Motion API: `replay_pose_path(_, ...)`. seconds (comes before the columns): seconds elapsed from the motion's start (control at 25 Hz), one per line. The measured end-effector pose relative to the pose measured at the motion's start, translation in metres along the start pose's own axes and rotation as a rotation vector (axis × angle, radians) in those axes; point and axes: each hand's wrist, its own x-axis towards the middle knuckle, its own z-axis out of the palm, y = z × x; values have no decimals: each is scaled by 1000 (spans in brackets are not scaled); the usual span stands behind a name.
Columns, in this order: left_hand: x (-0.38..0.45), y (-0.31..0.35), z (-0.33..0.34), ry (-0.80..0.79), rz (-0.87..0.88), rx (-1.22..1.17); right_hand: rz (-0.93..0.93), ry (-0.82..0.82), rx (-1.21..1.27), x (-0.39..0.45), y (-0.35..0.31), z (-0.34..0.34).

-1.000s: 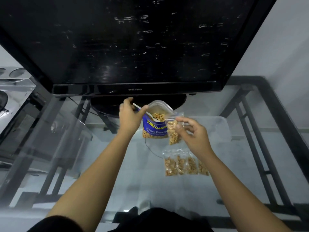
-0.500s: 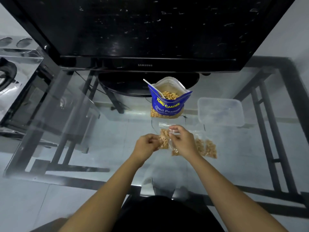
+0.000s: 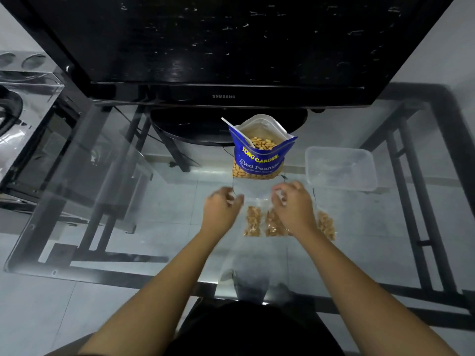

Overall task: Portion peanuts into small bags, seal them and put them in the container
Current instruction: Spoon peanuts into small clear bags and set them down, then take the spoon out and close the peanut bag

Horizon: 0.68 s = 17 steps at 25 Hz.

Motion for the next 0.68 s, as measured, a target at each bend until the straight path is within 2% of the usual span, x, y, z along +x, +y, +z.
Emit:
replay_pose_path(0.08, 34, 24, -28, 168, -32, -163, -94, 245, 92, 15, -19, -28)
replay_pose_path(0.16, 70, 48, -51, 246, -75, -298, -171, 398, 133, 36, -38, -53)
replay_pose_path(0.24, 93, 66, -58, 191, -73, -279, -159, 358, 87, 58, -49, -67)
replay_pose_path(0.36, 100, 79, -63, 137, 25, -363, -22, 115, -49, 79, -45, -68)
replay_pose_path(0.48, 91, 75, -87, 337, 132, -749, -11, 92, -8, 83, -35, -63)
replay_pose_path(0.52, 85, 67, -92, 434, 173, -782, -6, 108, 15, 83, -33, -62)
replay_pose_path(0.6, 68, 39, -91, 571, 277, -561, 4, 128, 55, 82, -31, -59)
replay_pose_path(0.68, 54, -7, -69, 494, 454, -179, 4, 148, 74, 81, -31, -57)
